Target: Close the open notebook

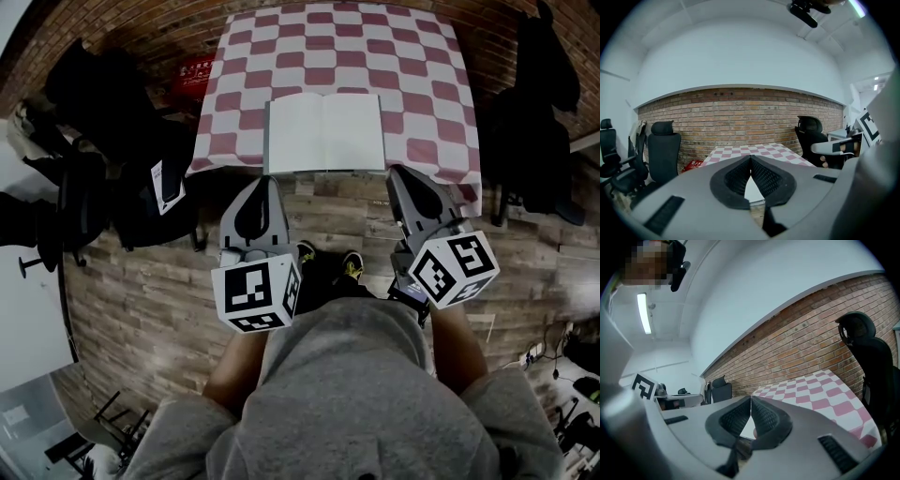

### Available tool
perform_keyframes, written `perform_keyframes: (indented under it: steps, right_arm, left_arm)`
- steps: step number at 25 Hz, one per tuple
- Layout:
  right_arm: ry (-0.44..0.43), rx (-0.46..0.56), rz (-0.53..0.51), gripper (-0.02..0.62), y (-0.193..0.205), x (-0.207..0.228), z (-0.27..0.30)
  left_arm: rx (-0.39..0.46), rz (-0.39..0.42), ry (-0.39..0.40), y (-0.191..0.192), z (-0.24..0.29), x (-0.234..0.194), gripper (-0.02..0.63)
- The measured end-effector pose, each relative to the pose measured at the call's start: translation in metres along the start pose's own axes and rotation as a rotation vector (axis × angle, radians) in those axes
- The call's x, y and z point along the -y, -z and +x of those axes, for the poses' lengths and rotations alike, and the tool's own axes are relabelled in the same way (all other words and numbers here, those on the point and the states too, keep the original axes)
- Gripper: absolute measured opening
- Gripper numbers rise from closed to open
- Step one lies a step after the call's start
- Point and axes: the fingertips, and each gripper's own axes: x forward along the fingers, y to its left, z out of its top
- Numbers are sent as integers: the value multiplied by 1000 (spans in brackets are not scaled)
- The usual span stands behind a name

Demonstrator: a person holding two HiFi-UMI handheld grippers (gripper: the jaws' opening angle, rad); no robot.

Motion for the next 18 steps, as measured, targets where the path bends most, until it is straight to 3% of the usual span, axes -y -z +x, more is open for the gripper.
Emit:
perform_keyframes:
  steps: [18]
  right_arm:
    - [-4, -51, -2, 26, 16, -7, 29]
  left_arm:
    - [-40, -57, -40, 26, 19, -34, 11]
